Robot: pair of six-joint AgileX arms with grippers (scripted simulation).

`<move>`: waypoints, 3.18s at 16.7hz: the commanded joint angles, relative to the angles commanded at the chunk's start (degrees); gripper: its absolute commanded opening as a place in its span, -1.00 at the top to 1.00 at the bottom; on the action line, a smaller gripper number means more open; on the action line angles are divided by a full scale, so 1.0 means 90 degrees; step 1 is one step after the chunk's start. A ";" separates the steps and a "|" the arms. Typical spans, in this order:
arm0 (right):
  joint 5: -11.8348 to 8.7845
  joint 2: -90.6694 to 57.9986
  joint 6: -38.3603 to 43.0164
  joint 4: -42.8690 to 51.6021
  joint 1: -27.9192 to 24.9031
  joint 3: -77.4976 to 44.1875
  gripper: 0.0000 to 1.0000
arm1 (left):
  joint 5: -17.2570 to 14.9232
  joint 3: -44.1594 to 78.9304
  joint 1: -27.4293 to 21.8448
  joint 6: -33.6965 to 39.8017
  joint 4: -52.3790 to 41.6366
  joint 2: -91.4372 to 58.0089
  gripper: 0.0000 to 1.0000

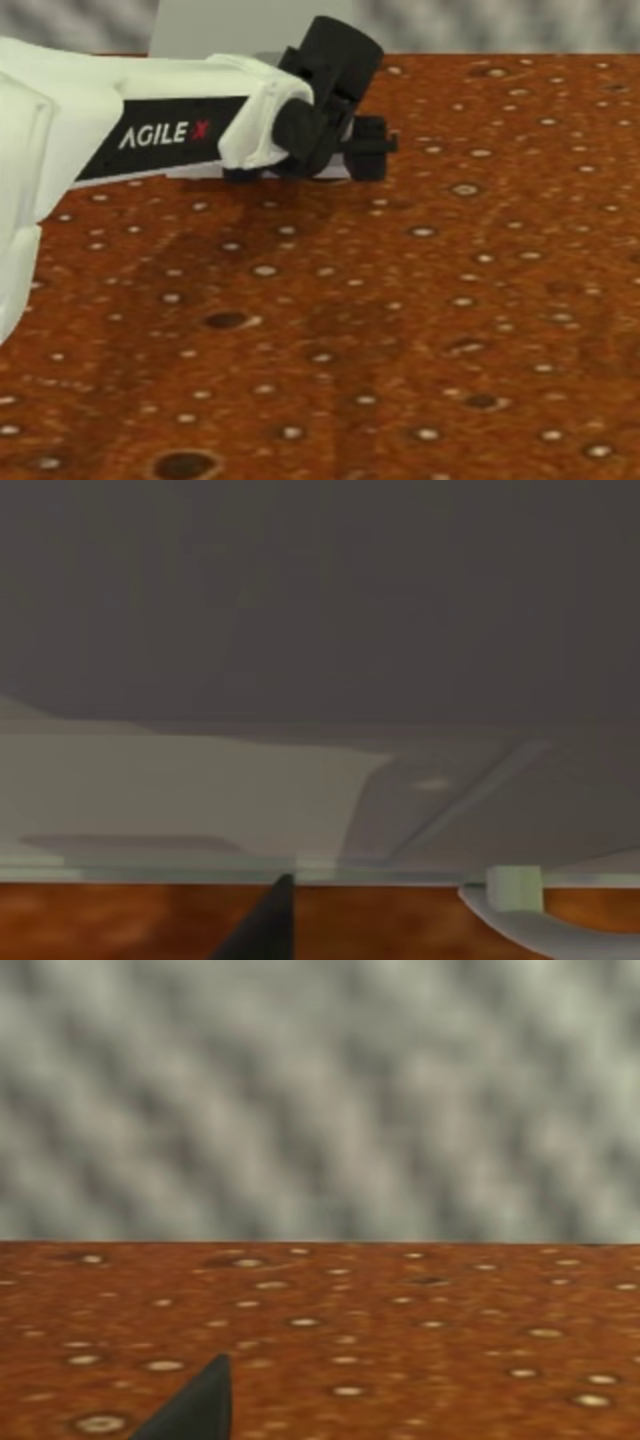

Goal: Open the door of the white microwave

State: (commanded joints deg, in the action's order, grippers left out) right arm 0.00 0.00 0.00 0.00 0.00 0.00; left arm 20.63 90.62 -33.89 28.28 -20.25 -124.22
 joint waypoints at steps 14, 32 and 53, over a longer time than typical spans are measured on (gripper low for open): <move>0.0000 0.0000 0.0000 0.0000 0.0000 0.0000 -1.00 | 0.0000 0.0000 0.0000 0.0000 0.0000 0.0000 1.00; 0.0000 0.0000 0.0000 0.0000 0.0000 0.0000 -1.00 | 0.0139 -0.0825 -0.0226 0.0199 0.0226 0.0526 1.00; 0.0000 0.0000 0.0000 0.0000 0.0000 0.0000 -1.00 | 0.0039 -0.0972 -0.0239 0.0109 0.0304 0.0574 1.00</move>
State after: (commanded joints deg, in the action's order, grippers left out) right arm 0.00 0.00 0.00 0.00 0.00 0.00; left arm 20.98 81.88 -36.04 29.27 -17.51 -119.06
